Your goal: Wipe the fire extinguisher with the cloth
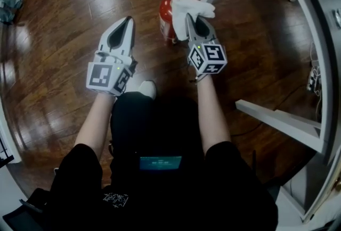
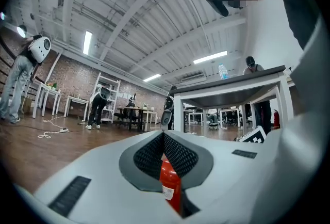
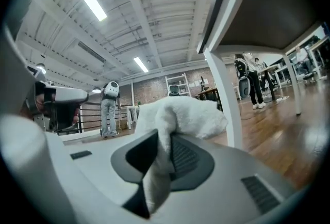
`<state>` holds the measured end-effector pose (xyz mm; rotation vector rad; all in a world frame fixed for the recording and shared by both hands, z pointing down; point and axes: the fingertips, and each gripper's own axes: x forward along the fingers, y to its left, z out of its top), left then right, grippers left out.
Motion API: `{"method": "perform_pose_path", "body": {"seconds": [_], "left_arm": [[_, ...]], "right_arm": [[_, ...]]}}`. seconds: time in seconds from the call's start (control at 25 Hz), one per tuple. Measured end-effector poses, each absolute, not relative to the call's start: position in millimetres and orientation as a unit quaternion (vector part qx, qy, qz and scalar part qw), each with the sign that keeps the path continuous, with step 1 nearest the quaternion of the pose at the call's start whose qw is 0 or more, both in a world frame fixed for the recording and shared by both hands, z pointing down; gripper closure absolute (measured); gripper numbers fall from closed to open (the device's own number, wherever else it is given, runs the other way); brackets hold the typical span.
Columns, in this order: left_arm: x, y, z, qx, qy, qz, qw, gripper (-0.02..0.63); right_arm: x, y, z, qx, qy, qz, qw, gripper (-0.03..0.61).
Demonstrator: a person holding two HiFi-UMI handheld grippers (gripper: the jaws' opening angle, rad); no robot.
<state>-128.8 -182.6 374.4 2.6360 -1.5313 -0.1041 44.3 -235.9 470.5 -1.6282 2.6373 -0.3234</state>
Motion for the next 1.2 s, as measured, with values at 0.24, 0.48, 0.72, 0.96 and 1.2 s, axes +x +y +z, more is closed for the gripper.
{"method": "perform_pose_path", "body": {"seconds": [0.24, 0.48, 0.72, 0.96, 1.2], "left_arm": [[-109.7, -199.3, 419.1, 0.874, -0.483, -0.022, 0.061, 0.614], [-96.9, -194.5, 432.5, 0.877, -0.476, -0.009, 0.063, 0.614], [-88.8, -189.5, 428.8, 0.882, -0.466, -0.005, 0.066, 0.614], [-101.5, -186.4, 426.2, 0.875, -0.478, -0.02, 0.072, 0.615], [-107.9, -183.6, 424.3, 0.871, -0.486, -0.021, 0.067, 0.614]], "right_arm": [[51.7, -222.1, 527.0, -0.528, 0.84, -0.124, -0.009, 0.504], [50.6, -225.2, 627.7, -0.525, 0.826, -0.191, -0.074, 0.506], [59.0, -221.9, 689.5, -0.503, 0.818, -0.233, -0.154, 0.506], [102.1, -244.5, 548.6, -0.529, 0.834, -0.154, 0.007, 0.505], [99.8, -276.7, 455.3, -0.505, 0.856, -0.09, 0.063, 0.505]]}}
